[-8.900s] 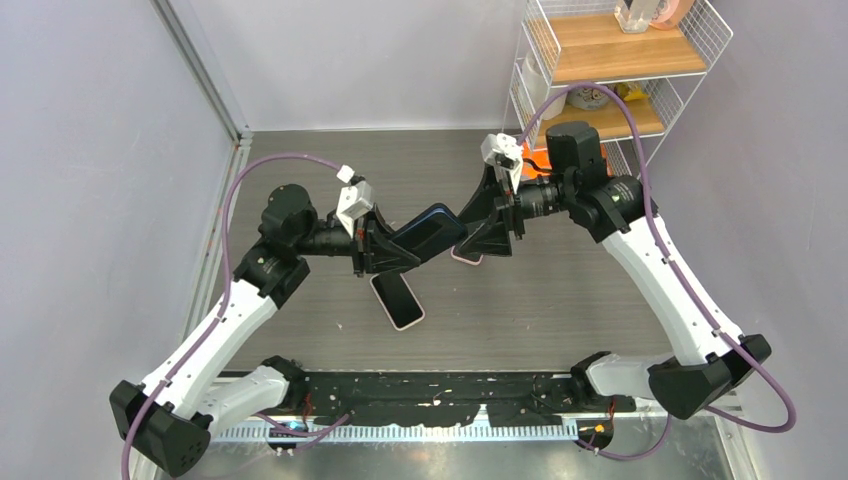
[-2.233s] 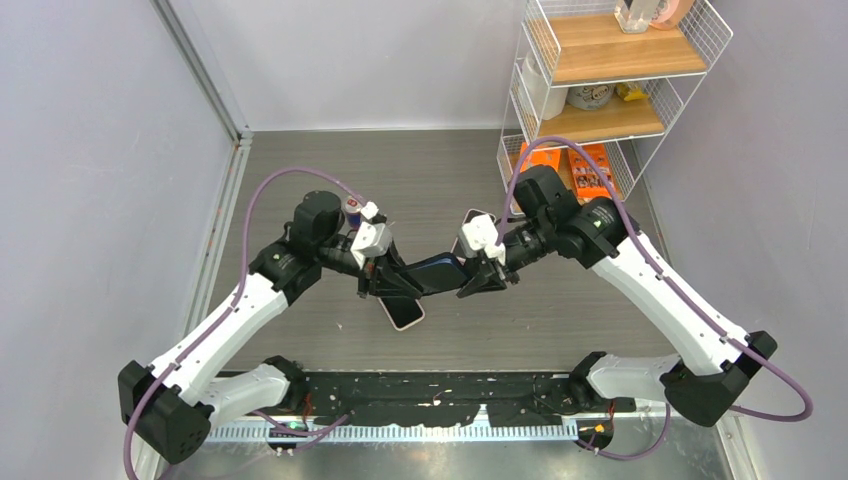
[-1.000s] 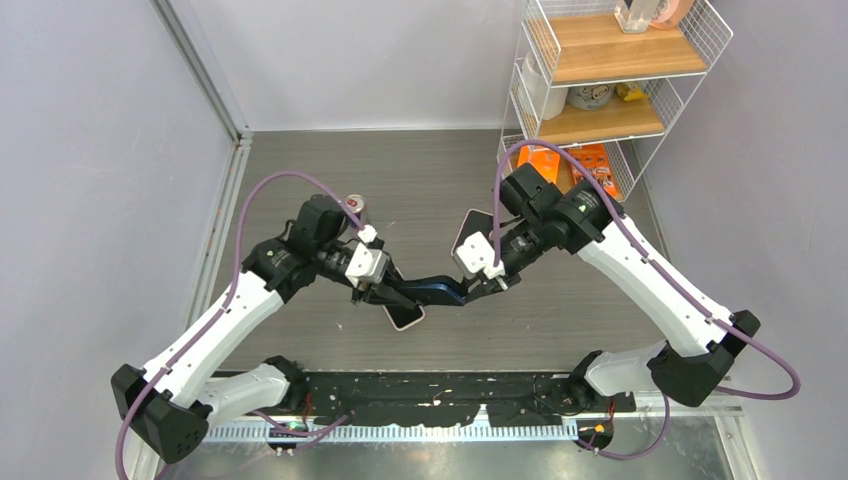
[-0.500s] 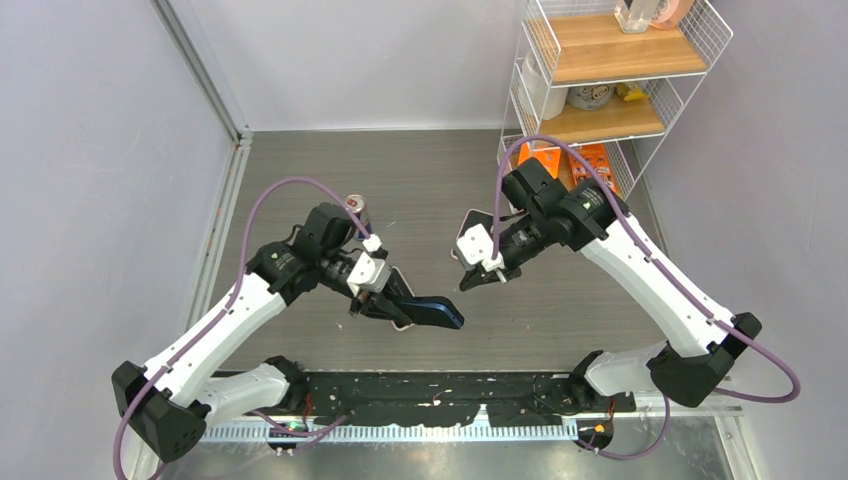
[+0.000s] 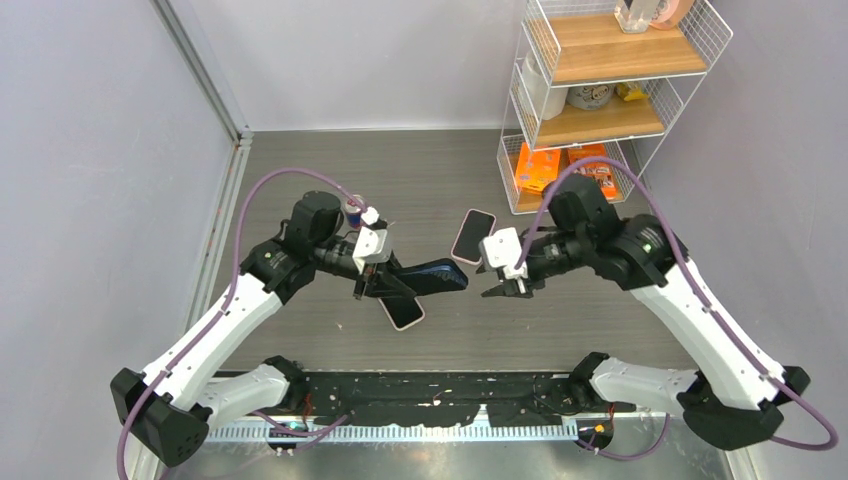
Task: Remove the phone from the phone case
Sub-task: Remove the phone case from the phone.
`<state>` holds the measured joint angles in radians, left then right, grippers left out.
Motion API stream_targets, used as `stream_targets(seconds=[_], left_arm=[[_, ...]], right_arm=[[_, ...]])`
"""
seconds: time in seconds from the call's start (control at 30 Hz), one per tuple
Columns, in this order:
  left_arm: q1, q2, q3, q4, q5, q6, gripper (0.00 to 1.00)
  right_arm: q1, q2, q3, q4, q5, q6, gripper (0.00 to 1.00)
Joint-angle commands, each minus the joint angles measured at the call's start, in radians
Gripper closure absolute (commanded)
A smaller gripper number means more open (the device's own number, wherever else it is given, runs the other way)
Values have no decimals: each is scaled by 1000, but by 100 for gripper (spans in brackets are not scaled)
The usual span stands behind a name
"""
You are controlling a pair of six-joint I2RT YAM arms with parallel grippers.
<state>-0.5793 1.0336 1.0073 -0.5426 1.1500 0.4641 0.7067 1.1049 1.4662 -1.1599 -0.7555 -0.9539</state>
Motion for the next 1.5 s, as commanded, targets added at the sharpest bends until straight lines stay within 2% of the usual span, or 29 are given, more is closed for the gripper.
stream_targets(seconds=[0.0, 0.3, 0.53, 1.03, 1.47], left_arm=[[5, -23, 43, 148, -32, -141, 100], [5, -27, 20, 170, -52, -158, 100], [4, -25, 13, 191, -62, -166, 100], [4, -29, 8, 209, -101, -173, 100], [5, -32, -2, 213, -87, -175, 100]], right_arm=[[-10, -61, -13, 80, 24, 98, 53], [-61, -34, 13, 153, -164, 226, 55], [-87, 1, -8, 214, -247, 295, 56], [-117, -5, -38, 236, -312, 323, 61], [-131, -12, -42, 254, -294, 328, 62]])
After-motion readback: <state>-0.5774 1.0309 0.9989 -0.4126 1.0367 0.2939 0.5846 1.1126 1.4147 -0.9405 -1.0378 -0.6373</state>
